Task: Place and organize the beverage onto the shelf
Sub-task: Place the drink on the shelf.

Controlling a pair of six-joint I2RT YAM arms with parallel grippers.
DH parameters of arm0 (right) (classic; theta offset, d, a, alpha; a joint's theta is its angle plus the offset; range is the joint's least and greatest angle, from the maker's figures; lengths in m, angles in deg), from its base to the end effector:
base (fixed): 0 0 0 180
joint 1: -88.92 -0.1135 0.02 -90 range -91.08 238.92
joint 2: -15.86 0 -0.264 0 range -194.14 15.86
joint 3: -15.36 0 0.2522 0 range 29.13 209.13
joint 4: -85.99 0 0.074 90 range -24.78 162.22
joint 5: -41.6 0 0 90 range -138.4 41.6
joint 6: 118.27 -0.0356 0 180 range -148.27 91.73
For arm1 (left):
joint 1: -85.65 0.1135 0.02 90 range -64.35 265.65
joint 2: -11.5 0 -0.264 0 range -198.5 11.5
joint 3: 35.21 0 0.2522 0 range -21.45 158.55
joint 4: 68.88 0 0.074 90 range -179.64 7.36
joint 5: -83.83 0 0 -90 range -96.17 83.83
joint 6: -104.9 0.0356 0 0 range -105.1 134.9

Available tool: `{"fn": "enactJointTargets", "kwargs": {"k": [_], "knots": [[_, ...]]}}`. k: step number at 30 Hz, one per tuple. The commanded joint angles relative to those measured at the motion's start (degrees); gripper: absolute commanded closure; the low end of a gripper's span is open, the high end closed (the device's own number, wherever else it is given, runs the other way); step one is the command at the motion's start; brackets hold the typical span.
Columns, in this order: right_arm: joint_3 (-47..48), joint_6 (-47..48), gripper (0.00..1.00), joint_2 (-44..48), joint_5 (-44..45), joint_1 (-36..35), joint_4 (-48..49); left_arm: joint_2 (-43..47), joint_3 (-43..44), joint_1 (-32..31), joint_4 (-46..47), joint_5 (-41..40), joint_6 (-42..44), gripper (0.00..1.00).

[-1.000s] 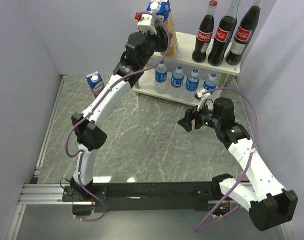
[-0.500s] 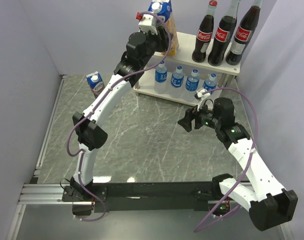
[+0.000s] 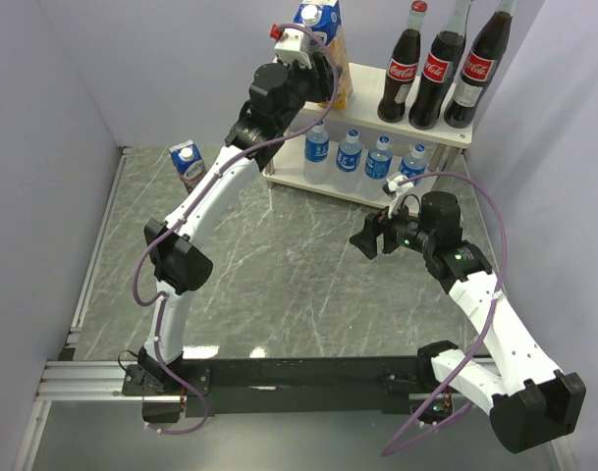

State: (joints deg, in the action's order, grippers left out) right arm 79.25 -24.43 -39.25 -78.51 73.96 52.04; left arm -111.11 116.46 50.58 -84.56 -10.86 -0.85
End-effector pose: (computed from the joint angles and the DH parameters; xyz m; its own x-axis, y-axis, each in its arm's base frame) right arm 0.2012 0.0723 0.3240 -0.3656 -0.1577 -0.9173 -0.6880 0.7096 0.1523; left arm 0.4021 -0.2787 0.4837 0.0445 -0.3618 -0.9312 0.5399 0.7930 -0.2823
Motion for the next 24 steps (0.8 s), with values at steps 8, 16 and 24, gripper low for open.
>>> {"fn": "enactJointTargets", "kwargs": {"k": [8, 16, 24], "knots": [[0.14, -0.50, 0.20, -0.17, -0.83, 0.28, 1.46, 2.55, 6.67, -0.26, 12.55, 2.75, 1.33, 0.47], [0.06, -0.58, 0.20, -0.17, -0.83, 0.28, 1.46, 3.08, 5.97, -0.44, 11.67, 3.28, 2.12, 0.45], [0.14, -0.76, 0.20, -0.08, -1.27, 0.28, 1.46, 2.99, 4.83, -0.70, 11.14, 3.54, 2.92, 0.44]]}}
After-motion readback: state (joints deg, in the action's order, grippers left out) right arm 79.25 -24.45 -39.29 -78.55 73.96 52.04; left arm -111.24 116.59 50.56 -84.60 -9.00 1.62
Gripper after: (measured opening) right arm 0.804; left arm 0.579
